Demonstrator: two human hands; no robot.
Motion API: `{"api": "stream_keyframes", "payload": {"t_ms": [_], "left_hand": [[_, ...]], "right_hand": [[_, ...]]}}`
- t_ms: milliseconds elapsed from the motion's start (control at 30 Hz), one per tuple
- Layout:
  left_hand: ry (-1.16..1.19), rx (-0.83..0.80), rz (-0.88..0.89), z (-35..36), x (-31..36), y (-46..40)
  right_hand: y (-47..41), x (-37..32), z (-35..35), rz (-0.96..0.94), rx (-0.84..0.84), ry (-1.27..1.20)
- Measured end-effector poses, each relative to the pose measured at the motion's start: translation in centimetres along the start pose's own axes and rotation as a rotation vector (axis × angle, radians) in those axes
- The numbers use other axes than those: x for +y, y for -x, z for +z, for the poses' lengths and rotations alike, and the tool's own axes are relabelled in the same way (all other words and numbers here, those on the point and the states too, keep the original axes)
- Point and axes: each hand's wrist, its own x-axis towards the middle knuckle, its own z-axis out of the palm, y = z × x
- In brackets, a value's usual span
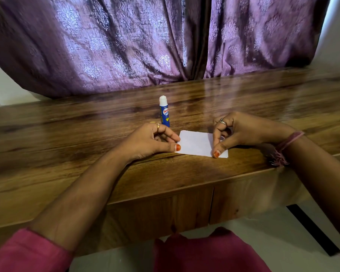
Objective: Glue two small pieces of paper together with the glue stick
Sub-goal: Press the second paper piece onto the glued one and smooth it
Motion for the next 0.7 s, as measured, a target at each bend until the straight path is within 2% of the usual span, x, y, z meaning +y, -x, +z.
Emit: {"api": "stream_keyframes", "payload": {"t_ms": [300,700], "left_hand": [[-0.006,-0.001,-0.006,0.0,0.1,0.0],[-0.044,0.011,0.003,0.1,0.2,0.3]], "right_hand": [[0.9,0.6,-0.2,0.014,0.019,0.01],[2.5,1.5,-0.3,0.038,-0.004,-0.134]]}}
